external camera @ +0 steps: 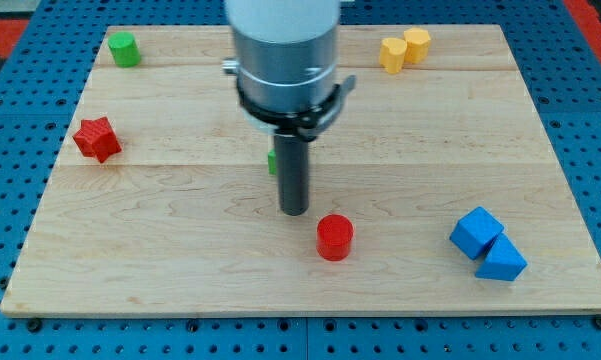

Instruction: Move the green star below the green circle

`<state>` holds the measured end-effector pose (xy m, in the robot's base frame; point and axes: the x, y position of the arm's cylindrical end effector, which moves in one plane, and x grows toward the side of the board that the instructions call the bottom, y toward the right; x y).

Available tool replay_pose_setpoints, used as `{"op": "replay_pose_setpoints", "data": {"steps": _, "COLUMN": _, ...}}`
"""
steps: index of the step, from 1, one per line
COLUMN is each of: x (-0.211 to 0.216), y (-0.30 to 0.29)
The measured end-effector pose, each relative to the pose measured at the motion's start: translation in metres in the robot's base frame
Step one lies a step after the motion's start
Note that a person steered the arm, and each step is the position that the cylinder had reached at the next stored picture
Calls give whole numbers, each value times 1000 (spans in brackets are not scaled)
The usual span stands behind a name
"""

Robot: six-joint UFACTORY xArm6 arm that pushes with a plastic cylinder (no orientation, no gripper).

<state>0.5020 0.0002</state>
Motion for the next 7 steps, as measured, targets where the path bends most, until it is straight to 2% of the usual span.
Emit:
{"op": "replay_pose_setpoints", "data": {"steps": 1, "x": -30, "y": -18}}
{"op": "replay_pose_setpoints", "data": {"steps": 3, "x": -139, "y": -94}}
{"op": "replay_pose_setpoints", "data": {"steps": 4, "x": -109, "y": -53}}
{"op": "replay_pose_setpoints", "data": {"steps": 5, "x": -103, "y": 4}}
{"op": "replay_pose_setpoints", "data": {"steps": 7, "x": -183, "y": -50}}
